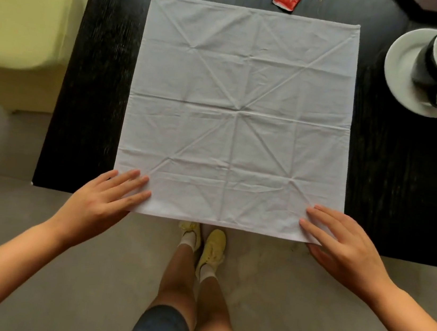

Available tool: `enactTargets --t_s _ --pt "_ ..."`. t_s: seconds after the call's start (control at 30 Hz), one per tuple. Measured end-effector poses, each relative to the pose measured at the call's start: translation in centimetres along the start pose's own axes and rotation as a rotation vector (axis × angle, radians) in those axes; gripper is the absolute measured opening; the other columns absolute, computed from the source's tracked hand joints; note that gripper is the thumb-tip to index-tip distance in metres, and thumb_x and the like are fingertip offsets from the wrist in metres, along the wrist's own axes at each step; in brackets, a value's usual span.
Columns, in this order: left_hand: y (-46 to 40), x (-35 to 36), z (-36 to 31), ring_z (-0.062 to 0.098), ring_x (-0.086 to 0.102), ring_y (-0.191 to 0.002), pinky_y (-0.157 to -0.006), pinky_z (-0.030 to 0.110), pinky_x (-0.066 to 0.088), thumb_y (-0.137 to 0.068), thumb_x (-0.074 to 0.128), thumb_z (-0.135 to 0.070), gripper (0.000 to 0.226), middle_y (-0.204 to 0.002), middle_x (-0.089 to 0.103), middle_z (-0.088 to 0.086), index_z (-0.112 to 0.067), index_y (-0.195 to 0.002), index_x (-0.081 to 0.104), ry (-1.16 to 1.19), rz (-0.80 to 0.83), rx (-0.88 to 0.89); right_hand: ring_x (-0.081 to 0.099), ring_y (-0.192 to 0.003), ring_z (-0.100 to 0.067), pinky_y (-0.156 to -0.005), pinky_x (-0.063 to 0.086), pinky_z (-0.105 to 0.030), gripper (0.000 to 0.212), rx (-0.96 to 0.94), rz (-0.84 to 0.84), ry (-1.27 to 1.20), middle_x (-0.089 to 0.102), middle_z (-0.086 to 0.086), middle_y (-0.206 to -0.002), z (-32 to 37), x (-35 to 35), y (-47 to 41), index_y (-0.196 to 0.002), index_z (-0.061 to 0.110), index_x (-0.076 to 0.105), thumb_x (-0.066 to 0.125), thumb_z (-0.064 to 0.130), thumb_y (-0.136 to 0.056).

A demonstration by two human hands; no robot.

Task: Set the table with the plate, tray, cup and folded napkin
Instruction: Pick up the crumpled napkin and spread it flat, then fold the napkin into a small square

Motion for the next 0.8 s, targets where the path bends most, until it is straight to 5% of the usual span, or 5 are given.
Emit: enactTargets --t_s 0.3,0.47,0.57,0.77,0.8 --pt "0.2 -0.9 -0.8 0.025 0.066 -0.104 -0.094 0.036 0.050 -0.094 0.048 -0.026 0.035 -0.103 0.071 0.010 -0.002 -0.089 0.073 0.268 -0.198 -0.285 0.066 -0.084 -0.030 -0.081 0.047 -0.037 0.021 0.163 -0.126 0.000 0.070 -0.010 -0.086 -1.2 -1.0 1.5 -0.078 0.003 0.070 0.053 0.013 -0.086" --pt "0.6 -2.2 -2.0 -0.013 0.056 -0.105 -0.101 0.015 0.040 -0.092 0.043 -0.047 0.051 -0.095 0.071 0.001 -0.006 -0.092 0.074 0.389 -0.239 -0.504 0.065 -0.078 -0.026 -0.083 0.045 -0.038 0.024 0.197 -0.145 -0.007 0.069 -0.008 -0.078 -0.7 -1.5 2.4 -0.077 0.004 0.072 0.052 0.014 -0.085" --pt "1.2 -2.8 -2.9 0.004 0.066 -0.094 -0.094 0.012 0.042 -0.088 0.042 -0.058 0.060 -0.090 0.073 0.003 -0.007 -0.089 0.075 0.427 -0.219 -0.552 0.061 -0.080 -0.021 -0.086 0.044 -0.039 0.027 0.200 -0.136 -0.011 0.069 -0.008 -0.075 -0.1 -1.8 3.0 -0.076 0.004 0.072 0.051 0.017 -0.085" --pt "-0.2 -3.6 -0.8 -0.005 0.063 -0.081 -0.079 0.008 0.047 -0.082 0.069 -0.019 0.005 -0.083 0.071 0.004 -0.019 -0.087 0.069 0.529 -0.370 -0.701 0.053 -0.085 0.005 -0.085 0.040 -0.027 0.016 0.447 -0.298 -0.210 0.064 0.000 -0.078 -0.5 -4.2 0.1 -0.079 0.008 0.069 0.057 0.018 -0.083" --pt "-1.1 -3.9 -0.2 -0.006 0.063 -0.080 -0.079 0.007 0.047 -0.080 0.069 -0.011 0.016 -0.083 0.071 0.003 -0.025 -0.088 0.068 0.554 -0.406 -0.735 0.053 -0.086 0.009 -0.084 0.041 -0.023 0.011 0.500 -0.348 -0.230 0.063 0.001 -0.079 -0.9 -4.6 -1.1 -0.081 0.009 0.069 0.060 0.015 -0.083"
Point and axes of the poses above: each hand's wrist, its own y-axis away from the middle knuckle, its own x-axis out of the palm, z = x × y, the point moved 1 cm from there along -y, towards the middle knuckle
